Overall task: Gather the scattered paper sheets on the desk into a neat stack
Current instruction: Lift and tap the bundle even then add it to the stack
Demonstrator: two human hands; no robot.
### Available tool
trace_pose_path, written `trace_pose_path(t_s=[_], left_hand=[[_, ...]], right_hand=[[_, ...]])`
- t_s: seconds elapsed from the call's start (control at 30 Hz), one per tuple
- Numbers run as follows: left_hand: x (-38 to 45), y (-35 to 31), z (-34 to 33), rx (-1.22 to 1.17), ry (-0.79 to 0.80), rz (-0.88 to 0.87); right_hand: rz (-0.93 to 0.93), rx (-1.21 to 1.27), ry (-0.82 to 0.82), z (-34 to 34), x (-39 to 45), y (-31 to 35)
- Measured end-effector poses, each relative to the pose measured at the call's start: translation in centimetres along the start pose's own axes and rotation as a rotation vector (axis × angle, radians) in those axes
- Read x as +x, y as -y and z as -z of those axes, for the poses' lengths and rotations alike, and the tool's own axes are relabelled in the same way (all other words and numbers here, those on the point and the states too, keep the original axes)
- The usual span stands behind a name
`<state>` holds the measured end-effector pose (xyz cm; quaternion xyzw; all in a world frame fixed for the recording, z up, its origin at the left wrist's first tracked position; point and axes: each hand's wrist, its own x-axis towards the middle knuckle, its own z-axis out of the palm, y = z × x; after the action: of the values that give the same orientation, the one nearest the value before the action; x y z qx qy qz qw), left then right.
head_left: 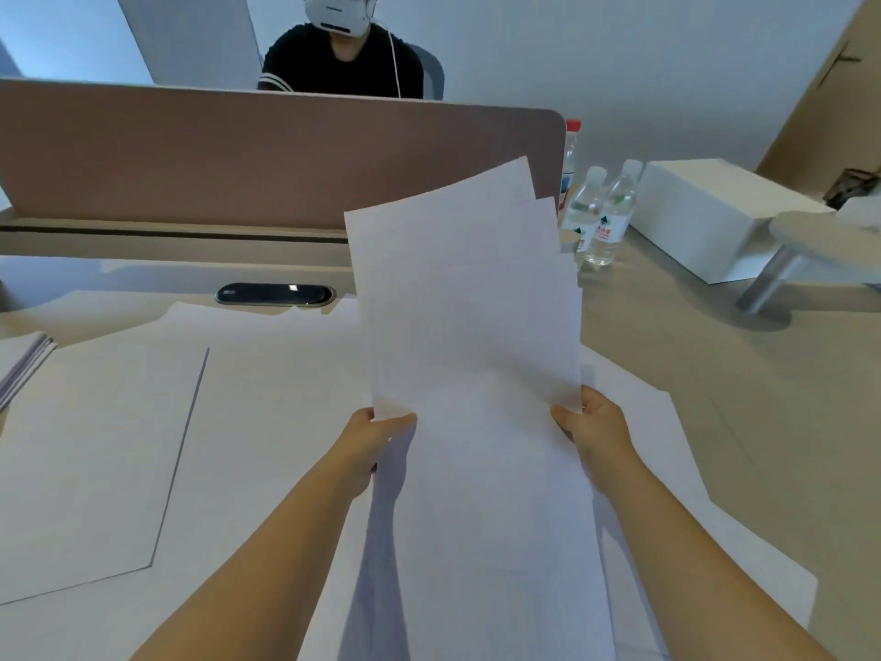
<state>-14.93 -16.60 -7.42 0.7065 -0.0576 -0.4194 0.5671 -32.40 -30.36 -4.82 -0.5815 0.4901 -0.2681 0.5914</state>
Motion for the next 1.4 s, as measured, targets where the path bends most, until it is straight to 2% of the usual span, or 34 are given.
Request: trace_pose_path(t_s=[0.13,0.27,0.37,0.47,0.77,0.87,1.07,1.3,1.4], left_hand=[[-0.8,-1.6,0.5,0.07,0.042,0.075],[-1.5,-1.8,0.4,0.109,0.196,0.077],[-2.0,-2.0,-0.4,0.077,0.112,-0.081],[-2.4,-4.1,-0.3,0.156,0.097,-0.174],[-5.4,-11.3,1.5,0.085,-0.054,-0.432],[-6.1,-12.5,2.6,0.061,-0.085,-0.453],[-6.3,-11.4,4.9,0.005,-0.051,-0.453],[-4.8,-10.4,5.9,-0.055,-0.087,-0.436],[-4.6,-10.3,5.9,-0.041,-0.05,-0.446]], right_hand=[[0.058,0.032,0.035,0.7,-0.2,2.5],[0.061,0.03,0.044,1.3,-0.2,2.8],[0.076,0.039,0.019,1.5,-0.6,2.4],[0.132,0.038,0.005,1.2,-1.0,3.6],[0.259,0.036,0.065,-2.8,-1.5,10.6],[0.272,0.075,0.082,-4.3,-2.0,12.2],[0.166,0.091,0.221,-5.4,-2.0,11.6],[0.118,0.113,0.219,-4.8,-0.9,10.4],[0.115,0.074,0.254,-5.1,-0.5,10.5]])
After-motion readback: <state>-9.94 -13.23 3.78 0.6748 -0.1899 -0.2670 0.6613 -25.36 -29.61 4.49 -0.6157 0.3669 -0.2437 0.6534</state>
